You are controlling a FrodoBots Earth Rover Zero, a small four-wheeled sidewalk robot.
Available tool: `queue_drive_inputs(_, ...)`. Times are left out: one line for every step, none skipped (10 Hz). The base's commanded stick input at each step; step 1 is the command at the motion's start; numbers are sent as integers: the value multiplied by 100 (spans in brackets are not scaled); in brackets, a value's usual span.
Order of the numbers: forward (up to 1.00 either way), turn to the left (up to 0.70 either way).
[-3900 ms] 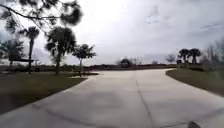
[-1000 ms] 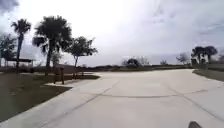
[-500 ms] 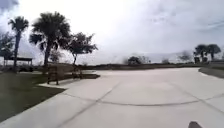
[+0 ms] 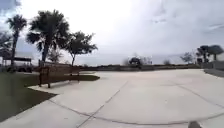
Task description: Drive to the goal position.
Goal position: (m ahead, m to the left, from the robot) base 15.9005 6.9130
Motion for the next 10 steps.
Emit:
queue_drive_inputs(100,0)
queue_drive_inputs(100,0)
queue_drive_inputs(100,0)
queue_drive_inputs(100,0)
queue_drive_inputs(100,0)
queue_drive_inputs(100,0)
queue_drive_inputs(100,0)
queue_drive_inputs(100,0)
queue_drive_inputs(100,0)
queue_drive_inputs(100,0)
